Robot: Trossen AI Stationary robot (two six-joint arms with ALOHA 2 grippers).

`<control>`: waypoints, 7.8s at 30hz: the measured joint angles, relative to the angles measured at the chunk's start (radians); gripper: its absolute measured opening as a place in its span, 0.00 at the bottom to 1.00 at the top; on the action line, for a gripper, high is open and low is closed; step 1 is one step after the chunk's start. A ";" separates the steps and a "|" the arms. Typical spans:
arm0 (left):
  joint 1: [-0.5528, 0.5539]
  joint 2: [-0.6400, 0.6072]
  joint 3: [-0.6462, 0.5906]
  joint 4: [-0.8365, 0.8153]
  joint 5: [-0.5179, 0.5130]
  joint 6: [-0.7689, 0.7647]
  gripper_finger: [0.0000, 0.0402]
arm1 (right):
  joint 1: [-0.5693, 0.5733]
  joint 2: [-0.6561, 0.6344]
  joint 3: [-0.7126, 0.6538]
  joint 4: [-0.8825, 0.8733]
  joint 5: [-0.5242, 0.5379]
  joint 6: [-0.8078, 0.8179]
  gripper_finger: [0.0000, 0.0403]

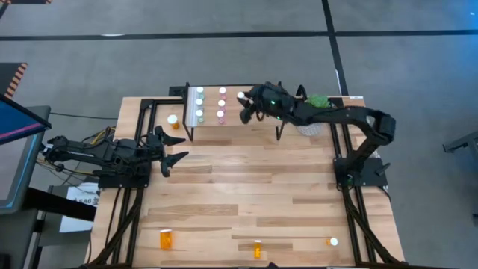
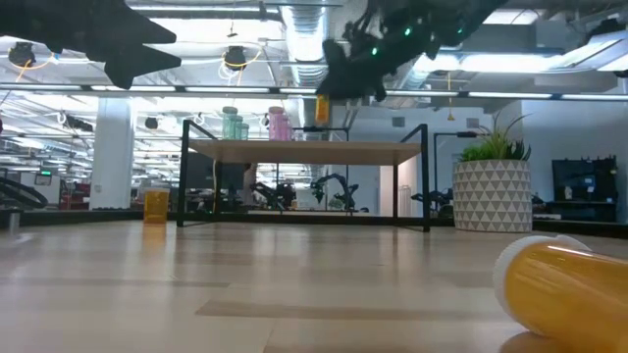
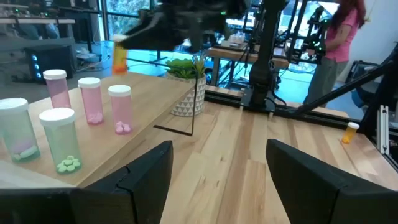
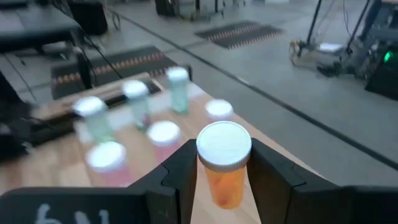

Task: Pick and place medicine bottles onto shelf by color
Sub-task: Put the top small orange pill bottle on the shelf, then put the left small orange pill bottle on the shelf aligned with the other small orange pill bottle

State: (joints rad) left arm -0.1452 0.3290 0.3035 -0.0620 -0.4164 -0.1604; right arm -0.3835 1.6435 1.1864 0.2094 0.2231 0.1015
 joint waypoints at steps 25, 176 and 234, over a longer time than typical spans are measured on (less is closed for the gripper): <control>0.000 0.000 0.000 -0.009 0.001 -0.001 0.61 | -0.132 0.140 0.091 -0.086 -0.053 0.066 0.37; -0.522 0.827 0.230 0.334 0.088 -0.106 0.61 | 1.110 0.734 0.804 -1.198 -0.070 1.785 0.55; -0.208 0.827 0.403 0.111 0.472 -0.005 0.61 | 0.957 0.665 0.809 -1.254 0.860 0.874 0.27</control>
State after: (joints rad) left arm -0.3531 1.1561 0.7067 0.0485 0.0558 -0.1652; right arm 0.5731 2.3089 1.9953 -1.0441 1.0836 0.9755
